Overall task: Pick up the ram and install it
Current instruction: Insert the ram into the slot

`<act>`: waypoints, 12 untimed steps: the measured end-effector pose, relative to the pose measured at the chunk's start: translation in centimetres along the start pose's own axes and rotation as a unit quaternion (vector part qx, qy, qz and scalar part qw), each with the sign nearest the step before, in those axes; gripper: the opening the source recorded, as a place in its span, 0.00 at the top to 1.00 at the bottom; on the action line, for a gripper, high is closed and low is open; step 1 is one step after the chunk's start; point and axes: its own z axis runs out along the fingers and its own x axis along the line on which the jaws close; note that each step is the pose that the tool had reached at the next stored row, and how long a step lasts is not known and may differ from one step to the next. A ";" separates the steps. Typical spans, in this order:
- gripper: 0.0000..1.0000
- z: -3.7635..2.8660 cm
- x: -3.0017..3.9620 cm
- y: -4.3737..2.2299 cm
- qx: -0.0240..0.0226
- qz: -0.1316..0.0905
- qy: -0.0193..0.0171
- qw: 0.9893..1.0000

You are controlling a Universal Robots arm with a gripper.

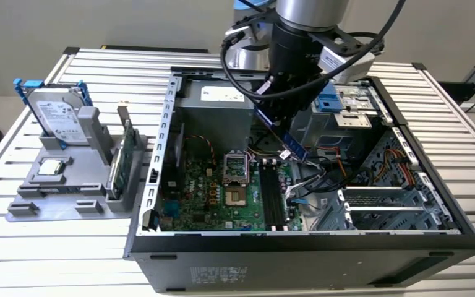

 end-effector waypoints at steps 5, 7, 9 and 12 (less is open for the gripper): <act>1.00 0.16 0.07 0.00 0.000 0.027 -0.001 1.000; 1.00 0.22 0.11 0.00 0.000 0.037 -0.001 0.999; 1.00 0.27 0.14 0.00 0.001 0.048 -0.002 0.999; 1.00 0.36 0.19 0.00 0.001 0.063 -0.002 0.998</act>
